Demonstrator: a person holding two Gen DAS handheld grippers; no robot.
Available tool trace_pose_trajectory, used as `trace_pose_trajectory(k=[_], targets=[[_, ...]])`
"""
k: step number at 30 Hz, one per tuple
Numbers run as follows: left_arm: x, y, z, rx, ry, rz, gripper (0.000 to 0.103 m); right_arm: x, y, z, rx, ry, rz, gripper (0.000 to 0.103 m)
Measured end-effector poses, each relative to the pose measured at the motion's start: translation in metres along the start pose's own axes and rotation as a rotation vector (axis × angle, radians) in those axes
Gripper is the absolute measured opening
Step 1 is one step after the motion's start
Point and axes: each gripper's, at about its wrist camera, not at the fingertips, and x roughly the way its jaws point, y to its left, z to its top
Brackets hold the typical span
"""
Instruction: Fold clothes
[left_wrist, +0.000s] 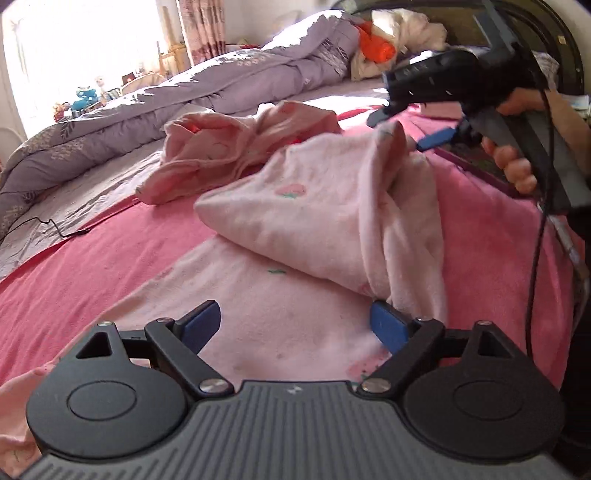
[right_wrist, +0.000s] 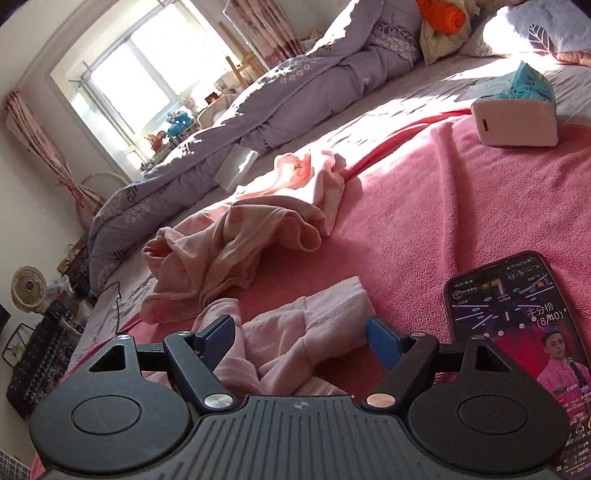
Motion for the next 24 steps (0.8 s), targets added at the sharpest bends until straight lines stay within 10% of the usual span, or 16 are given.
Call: trace_pose_trajectory(k=[3,5,13,24], targets=[[-0.002,-0.003,-0.009,0.0,-0.021,0.005,0.088,0.009,0.003,0.003,-0.003,0.017,-0.032,0.057],[0.0,0.008,-0.01,-0.068,-0.002,-0.039,0.088,0.015,0.0,0.006,0.038,0.04,-0.051,0.022],[-0.019,0.037,-0.025,-0.196,-0.011,-0.086,0.091,-0.019,0.017,0.018,0.011,-0.018,-0.006,0.011],[-0.07,0.118,-0.073,-0.458,-0.021,0.074,0.092,-0.087,0.123,0.032,-0.211,-0.167,0.229,0.018]])
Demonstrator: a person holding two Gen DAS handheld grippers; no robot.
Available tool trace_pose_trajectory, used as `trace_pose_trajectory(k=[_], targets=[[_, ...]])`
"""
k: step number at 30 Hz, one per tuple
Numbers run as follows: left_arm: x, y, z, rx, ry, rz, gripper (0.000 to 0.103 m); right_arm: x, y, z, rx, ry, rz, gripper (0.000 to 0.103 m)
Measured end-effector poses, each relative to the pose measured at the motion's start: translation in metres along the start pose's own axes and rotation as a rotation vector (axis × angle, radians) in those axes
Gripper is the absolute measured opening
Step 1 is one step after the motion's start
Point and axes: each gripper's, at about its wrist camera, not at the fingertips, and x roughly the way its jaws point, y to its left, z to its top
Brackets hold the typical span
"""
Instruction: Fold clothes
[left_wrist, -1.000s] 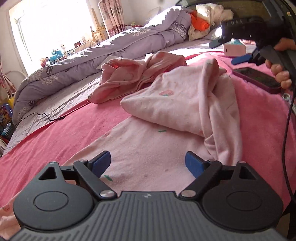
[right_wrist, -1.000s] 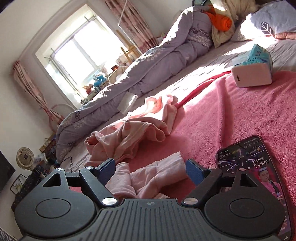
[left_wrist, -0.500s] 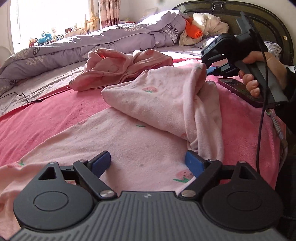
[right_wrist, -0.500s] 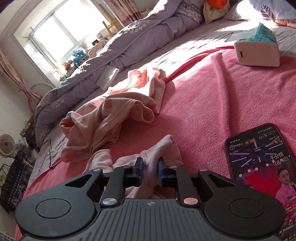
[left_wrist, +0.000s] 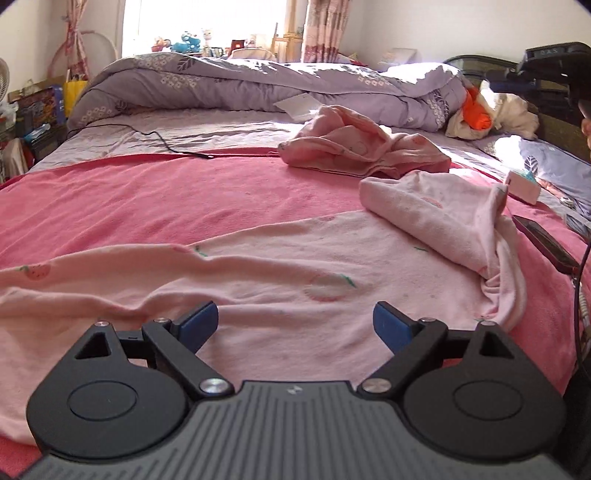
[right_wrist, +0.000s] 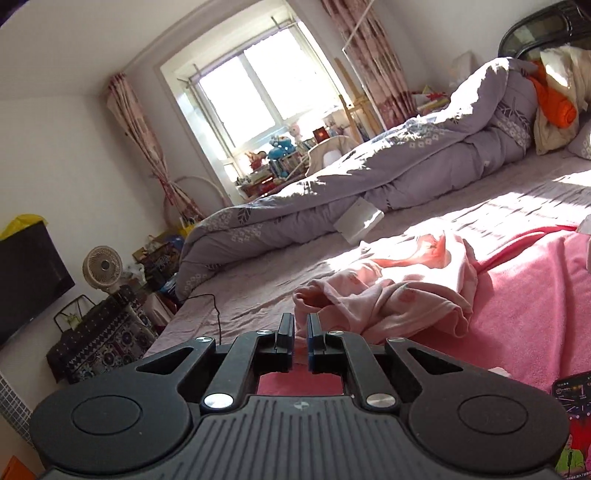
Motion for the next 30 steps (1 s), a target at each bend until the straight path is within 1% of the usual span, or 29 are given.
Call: trace_pose_trajectory(k=[1,2,3,5,7,9,12,13,14,15,16,17,18,21,26,28,29,30], targets=[[-0.003,0.005,-0.002,-0.01,-0.001,0.005,0.092,0.0,-0.004,-0.001,0.007,-0.001,-0.029,0.04],[-0.004,0.007,-0.004,-0.011,-0.001,0.009,0.092,0.003,-0.012,-0.005,0.013,0.016,-0.079,0.07],[-0.004,0.008,-0.005,-0.005,0.002,0.011,0.092,0.007,-0.024,-0.009,0.018,0.041,-0.142,0.077],[-0.001,0.004,-0.008,0.019,0.013,0.016,0.093,0.018,-0.049,-0.02,0.028,0.103,-0.271,0.076],[0.003,-0.004,-0.011,0.056,0.016,0.033,0.094,0.031,-0.076,-0.032,0.055,0.176,-0.361,0.074],[0.006,-0.011,-0.013,0.087,0.015,0.05,0.094,0.044,-0.098,-0.041,0.101,0.227,-0.388,0.074],[0.006,-0.011,-0.015,0.089,0.016,0.052,0.095,0.065,-0.119,-0.052,0.164,0.264,-0.388,0.072],[0.006,-0.01,-0.015,0.087,0.017,0.049,0.095,0.072,-0.123,-0.054,0.175,0.271,-0.391,0.069],[0.006,-0.01,-0.016,0.085,0.016,0.047,0.095,0.08,-0.128,-0.057,0.19,0.283,-0.396,0.054],[0.006,-0.009,-0.016,0.084,0.016,0.046,0.095,0.088,-0.132,-0.06,0.209,0.299,-0.401,0.044],[0.006,-0.009,-0.016,0.084,0.015,0.045,0.095,0.093,-0.135,-0.062,0.231,0.304,-0.399,0.031],[0.006,-0.009,-0.017,0.084,0.013,0.044,0.095,0.091,-0.135,-0.062,0.253,0.295,-0.386,0.022],[0.006,-0.008,-0.018,0.084,0.011,0.042,0.095,0.089,-0.132,-0.06,0.263,0.28,-0.369,0.017],[0.006,-0.007,-0.019,0.084,0.005,0.035,0.096,0.067,-0.11,-0.042,0.24,0.197,-0.298,0.015],[0.006,-0.006,-0.021,0.079,-0.005,0.03,0.097,0.034,-0.058,-0.001,0.175,0.107,-0.106,0.015],[0.005,-0.006,-0.021,0.075,-0.009,0.029,0.097,0.026,-0.038,0.009,0.152,0.087,-0.022,0.014],[0.005,-0.005,-0.022,0.074,-0.01,0.029,0.097,0.023,-0.027,0.012,0.146,0.087,0.03,0.01],[0.004,-0.005,-0.022,0.071,-0.011,0.028,0.097,0.021,-0.018,0.015,0.142,0.091,0.084,0.01]])
